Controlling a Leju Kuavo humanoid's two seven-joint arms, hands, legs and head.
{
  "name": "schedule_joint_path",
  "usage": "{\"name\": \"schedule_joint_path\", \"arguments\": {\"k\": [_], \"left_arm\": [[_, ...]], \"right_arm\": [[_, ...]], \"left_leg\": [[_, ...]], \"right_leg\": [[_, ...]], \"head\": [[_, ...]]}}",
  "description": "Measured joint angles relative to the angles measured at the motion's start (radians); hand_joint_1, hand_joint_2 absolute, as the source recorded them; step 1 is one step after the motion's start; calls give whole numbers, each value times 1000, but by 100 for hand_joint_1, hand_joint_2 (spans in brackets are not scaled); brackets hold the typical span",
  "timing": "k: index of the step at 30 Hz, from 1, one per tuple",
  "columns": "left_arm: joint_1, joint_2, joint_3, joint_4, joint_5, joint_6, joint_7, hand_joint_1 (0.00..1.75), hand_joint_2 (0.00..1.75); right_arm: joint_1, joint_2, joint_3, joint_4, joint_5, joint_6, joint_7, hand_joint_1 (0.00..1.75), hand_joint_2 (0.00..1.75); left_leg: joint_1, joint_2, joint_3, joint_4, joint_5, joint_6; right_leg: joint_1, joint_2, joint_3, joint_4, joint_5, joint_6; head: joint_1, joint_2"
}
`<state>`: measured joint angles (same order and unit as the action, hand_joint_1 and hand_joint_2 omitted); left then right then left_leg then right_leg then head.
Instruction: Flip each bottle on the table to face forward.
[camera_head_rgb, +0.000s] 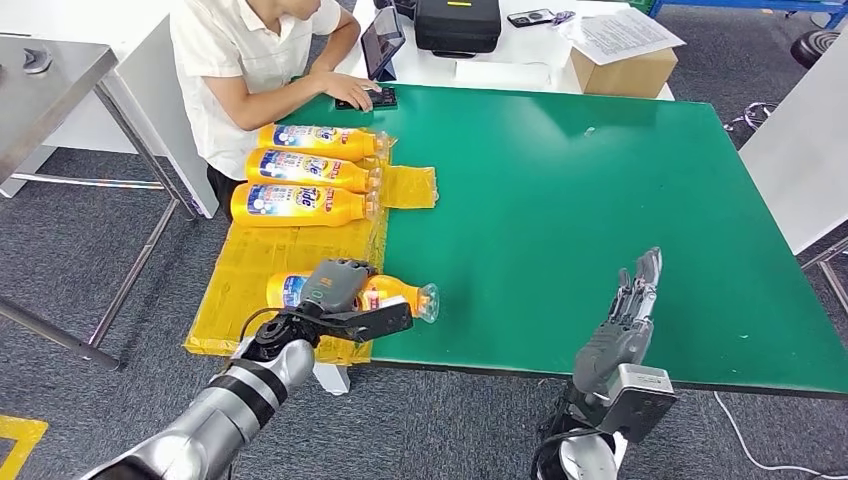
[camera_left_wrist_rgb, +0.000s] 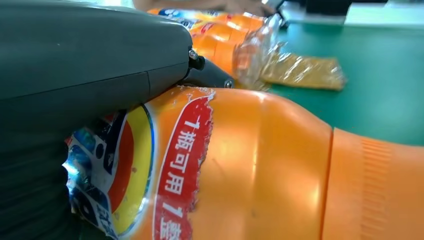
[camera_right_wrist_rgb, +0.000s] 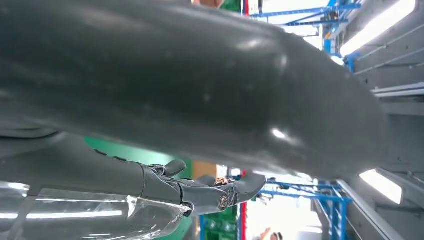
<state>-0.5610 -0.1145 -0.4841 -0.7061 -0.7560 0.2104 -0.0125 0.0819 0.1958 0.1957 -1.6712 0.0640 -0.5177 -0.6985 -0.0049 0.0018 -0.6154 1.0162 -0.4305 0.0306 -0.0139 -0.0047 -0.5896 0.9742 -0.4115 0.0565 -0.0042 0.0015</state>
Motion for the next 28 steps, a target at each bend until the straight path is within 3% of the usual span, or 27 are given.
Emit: {"name": "schedule_joint_path", "arguments": {"k": [4,19,28], "left_arm": [[-53,1,1,81,-2,-24,11,0,175],[-147,-6,65,238,83,-127,45,0,175],[-140,-17,66,238,86,-109,-71,0,175]], "right_arm": [[-6,11,-10,25,-9,23,0,0,0],[-45,46,-67,141,-65,103,0,0,0],[-49,55,-91,167,-59,106,0,0,0]], "left_leg": [[0,0,1,0,1,-1],[0,0,1,0,1,-1],[0,-1,0,0,1,-1]], "right_leg": [[0,0,0,1,0,0],[0,0,0,2,0,0],[0,0,-1,3,0,0]], "head": [[0,0],[0,0],[0,0]]}}
